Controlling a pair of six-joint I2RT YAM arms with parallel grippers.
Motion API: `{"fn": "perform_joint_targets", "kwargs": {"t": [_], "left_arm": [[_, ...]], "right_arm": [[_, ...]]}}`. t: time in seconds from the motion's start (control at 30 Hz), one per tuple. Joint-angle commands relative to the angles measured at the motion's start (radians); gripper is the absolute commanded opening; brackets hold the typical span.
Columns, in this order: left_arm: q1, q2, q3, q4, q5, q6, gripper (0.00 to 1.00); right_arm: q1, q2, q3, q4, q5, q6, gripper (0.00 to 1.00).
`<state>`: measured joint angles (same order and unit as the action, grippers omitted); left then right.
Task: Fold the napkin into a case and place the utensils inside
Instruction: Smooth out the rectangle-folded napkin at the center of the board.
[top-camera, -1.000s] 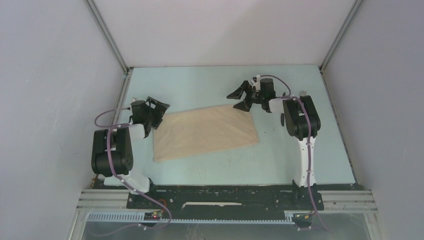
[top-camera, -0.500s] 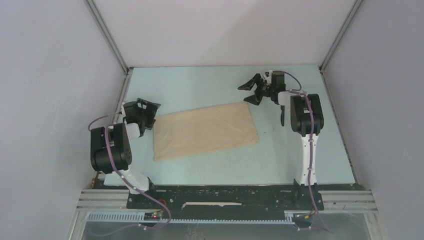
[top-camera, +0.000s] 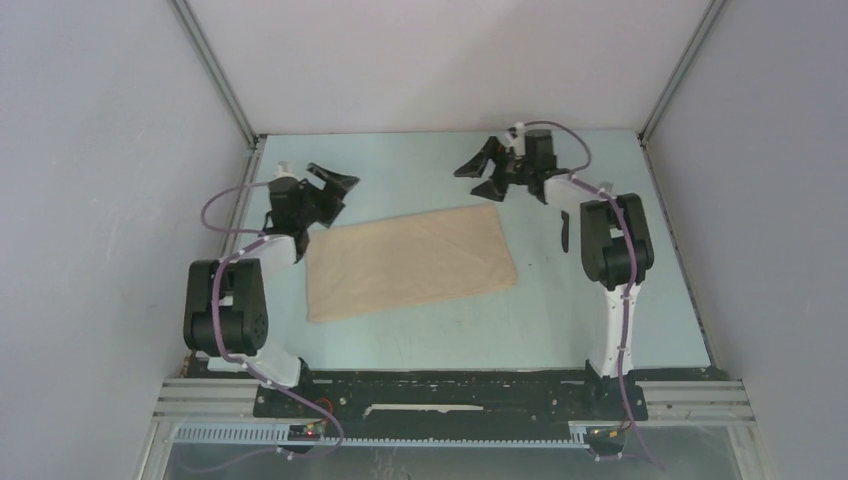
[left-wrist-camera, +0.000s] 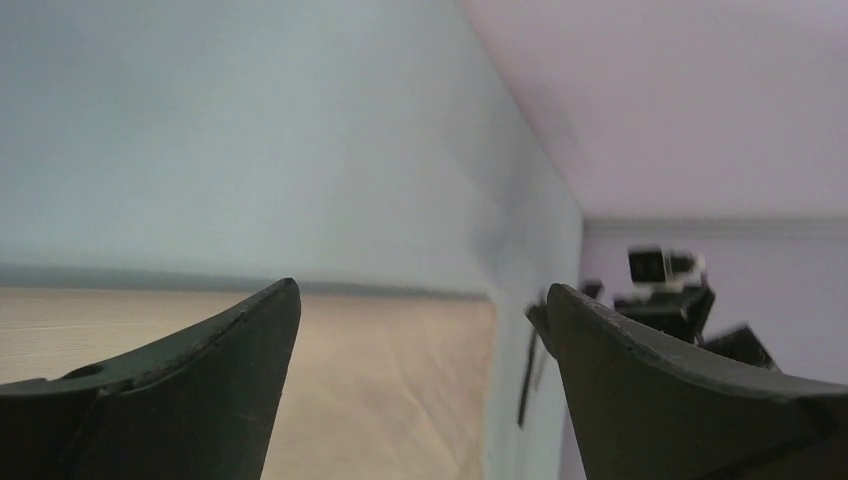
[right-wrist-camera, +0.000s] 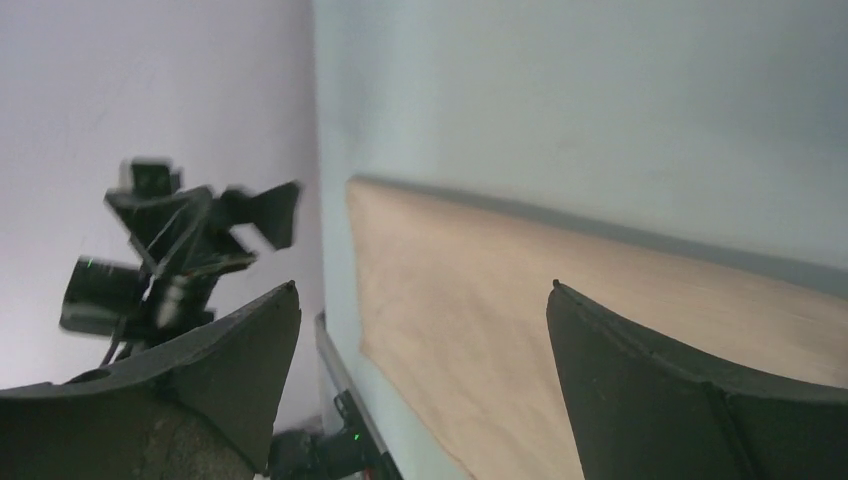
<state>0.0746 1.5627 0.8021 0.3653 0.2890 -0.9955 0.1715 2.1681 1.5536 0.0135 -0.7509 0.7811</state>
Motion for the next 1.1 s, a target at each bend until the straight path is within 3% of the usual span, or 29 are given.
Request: {"fn": "perform_joint_targets", "kwargs": {"t": [0.0,0.23,0.53,0.83,0.93,1.0,1.07], "left_arm": [[-0.151,0.109,0.012,0.213,0.092,-0.115,0.99],[-0.211,0.345,0.021,0.523,0.047,-0.276,0.94],[-0.163,0.449,-0.041,0.645,-0.040,-0.333,0.92],[-0.027,0.472,-0.083,0.686,0.012,-0.308,0.93],[0.012,0.454,-0.071,0.670,0.044,-0.259,0.93],[0.028,0.400,-0.059,0.601,0.054,-0.198,0.96],[0.032,0.305,-0.031,0.453,0.047,-0.114,0.97]], "right_arm": [[0.160,0.006,-0.070,0.342,-0.063,0.189,1.00],[0.247,0.181,0.010,0.553,-0.037,0.350,1.00],[0.215,0.292,0.046,0.463,0.034,0.360,1.00],[0.089,0.269,0.049,0.284,0.005,0.259,0.98],[0.044,0.244,0.108,0.055,-0.050,0.144,0.99],[0.023,0.211,0.224,-0.237,-0.070,-0.050,0.99],[0.019,0.144,0.320,-0.562,0.018,-0.272,1.00]]}}
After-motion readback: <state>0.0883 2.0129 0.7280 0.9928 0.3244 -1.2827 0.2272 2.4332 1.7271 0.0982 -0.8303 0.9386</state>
